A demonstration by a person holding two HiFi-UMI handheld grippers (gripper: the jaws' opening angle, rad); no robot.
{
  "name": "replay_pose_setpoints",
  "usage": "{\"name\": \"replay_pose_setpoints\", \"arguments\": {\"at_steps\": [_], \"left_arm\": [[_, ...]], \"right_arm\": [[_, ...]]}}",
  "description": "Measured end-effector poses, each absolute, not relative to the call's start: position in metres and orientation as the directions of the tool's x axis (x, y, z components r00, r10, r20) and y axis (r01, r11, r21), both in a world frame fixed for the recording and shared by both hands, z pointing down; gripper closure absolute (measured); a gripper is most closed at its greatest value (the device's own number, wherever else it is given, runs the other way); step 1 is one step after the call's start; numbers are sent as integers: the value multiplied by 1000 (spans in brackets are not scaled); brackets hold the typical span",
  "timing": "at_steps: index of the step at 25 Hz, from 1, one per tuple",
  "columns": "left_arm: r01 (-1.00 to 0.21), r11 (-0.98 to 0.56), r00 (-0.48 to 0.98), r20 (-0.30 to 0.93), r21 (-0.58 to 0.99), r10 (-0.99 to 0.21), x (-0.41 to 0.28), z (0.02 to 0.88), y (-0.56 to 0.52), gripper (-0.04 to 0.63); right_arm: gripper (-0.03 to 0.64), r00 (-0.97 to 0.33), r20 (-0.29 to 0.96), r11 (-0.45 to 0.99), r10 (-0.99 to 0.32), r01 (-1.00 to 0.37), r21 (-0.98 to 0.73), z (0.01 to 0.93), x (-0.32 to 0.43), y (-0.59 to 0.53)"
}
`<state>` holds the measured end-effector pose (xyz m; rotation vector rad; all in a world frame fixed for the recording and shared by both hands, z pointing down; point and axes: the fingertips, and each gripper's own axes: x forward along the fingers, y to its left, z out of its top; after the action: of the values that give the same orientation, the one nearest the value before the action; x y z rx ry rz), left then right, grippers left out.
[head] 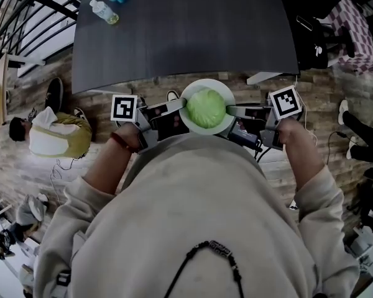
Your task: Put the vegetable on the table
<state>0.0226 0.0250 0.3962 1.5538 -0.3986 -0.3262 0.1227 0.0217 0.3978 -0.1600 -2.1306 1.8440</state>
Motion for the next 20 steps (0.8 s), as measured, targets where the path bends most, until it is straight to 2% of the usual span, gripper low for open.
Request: {"name": "replay_pose_setpoints", "arguments": {"at_steps": [12, 20], "left_arm": [[14, -13, 912, -18, 1000, -411, -33, 401, -64, 568], [2, -31, 918, -14, 1000, -396, -87, 391, -118, 568]], "right_arm": [[589, -948, 228, 164, 222, -194, -967, 396, 67, -63], [589, -950, 249, 169, 189, -218, -961, 388, 16, -117]]}}
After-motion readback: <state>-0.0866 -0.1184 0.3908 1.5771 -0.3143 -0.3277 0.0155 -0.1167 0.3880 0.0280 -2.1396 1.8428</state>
